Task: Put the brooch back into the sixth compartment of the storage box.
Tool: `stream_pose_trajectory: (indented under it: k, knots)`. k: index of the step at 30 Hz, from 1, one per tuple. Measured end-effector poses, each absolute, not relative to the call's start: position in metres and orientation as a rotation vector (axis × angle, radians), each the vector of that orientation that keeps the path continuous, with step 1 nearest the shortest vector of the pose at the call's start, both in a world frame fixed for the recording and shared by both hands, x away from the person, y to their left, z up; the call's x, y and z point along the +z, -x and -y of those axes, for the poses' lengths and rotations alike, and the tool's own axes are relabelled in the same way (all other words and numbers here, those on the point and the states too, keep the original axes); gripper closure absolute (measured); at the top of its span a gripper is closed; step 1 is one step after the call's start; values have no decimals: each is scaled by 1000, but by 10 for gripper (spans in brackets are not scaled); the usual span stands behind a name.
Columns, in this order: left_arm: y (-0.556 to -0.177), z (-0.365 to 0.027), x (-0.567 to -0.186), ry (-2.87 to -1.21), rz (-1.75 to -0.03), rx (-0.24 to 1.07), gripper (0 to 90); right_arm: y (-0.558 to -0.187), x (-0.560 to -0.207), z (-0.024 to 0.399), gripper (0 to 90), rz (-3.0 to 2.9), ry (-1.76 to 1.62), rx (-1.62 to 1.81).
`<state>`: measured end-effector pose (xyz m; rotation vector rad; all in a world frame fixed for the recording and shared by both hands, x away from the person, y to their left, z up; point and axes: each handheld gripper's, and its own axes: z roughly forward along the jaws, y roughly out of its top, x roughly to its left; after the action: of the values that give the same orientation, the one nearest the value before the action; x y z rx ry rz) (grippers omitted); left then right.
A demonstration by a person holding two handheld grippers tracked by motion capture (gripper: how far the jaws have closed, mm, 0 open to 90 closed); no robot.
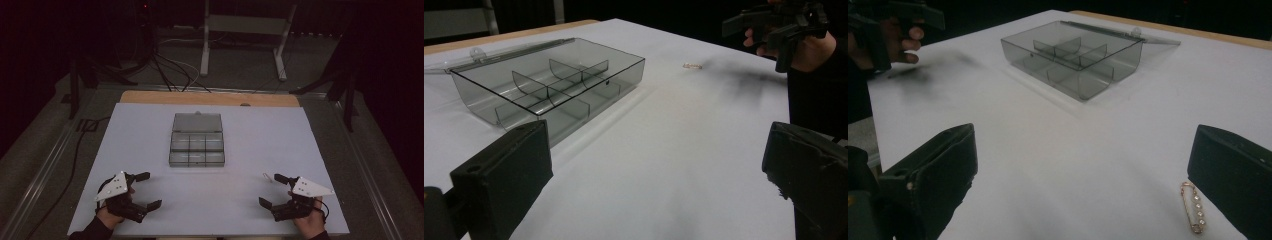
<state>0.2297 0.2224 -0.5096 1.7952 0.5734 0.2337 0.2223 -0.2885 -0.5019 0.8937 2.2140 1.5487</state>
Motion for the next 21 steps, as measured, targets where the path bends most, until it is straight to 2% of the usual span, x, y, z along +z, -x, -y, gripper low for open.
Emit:
stream_pose_trajectory:
  k: [21]
  knots:
    - [-231, -225, -510, -1788, -589, 235, 11, -220, -495, 279, 0, -2332, -822, 1521]
